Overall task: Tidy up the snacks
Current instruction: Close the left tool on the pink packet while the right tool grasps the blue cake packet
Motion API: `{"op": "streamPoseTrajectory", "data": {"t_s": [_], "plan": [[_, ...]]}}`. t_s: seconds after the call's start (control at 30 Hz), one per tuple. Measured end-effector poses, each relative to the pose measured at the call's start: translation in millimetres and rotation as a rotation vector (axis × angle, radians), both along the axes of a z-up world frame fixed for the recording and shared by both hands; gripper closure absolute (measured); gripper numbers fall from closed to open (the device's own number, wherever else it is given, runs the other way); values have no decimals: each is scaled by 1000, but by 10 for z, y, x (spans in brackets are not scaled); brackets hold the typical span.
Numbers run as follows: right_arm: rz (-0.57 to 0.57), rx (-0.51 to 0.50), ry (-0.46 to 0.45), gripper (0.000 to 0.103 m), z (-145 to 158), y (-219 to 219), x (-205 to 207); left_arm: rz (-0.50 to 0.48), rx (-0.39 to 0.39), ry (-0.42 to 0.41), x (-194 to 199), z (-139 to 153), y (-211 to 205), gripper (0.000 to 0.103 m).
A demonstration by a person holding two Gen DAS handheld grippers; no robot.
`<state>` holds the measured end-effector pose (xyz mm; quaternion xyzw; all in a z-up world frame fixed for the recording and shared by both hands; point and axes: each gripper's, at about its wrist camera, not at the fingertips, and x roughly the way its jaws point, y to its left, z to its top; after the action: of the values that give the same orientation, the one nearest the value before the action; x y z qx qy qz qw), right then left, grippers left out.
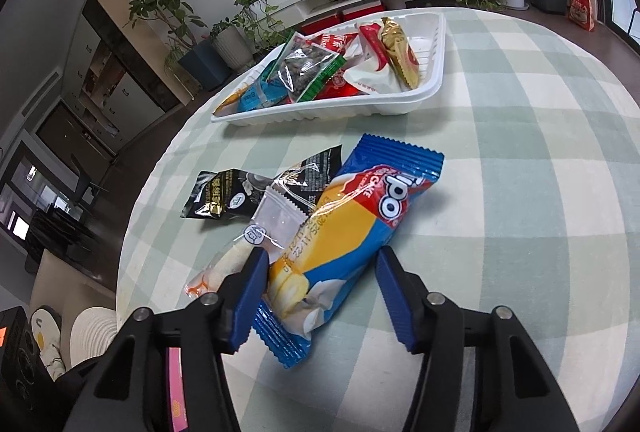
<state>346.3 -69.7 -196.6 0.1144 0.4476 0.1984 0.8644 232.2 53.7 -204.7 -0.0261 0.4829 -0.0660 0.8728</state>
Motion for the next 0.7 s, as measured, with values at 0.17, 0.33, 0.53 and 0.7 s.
{"op": "streamPoseTrajectory", "data": {"t_s": [0.17,0.33,0.53,0.7], "plan": [[4,29,19,59,-21,-108,-3,-4,-29,5,16,11,110,61],[13,43,24,65,-25,-157,-36,2,-60,4,31,18,191,67],[15,80,35,71,-28,-229,-60,-1,-98,7,46,22,266,70],[19,144,61,73,-45,-315,-76,0,-129,8,35,30,311,72]]}}
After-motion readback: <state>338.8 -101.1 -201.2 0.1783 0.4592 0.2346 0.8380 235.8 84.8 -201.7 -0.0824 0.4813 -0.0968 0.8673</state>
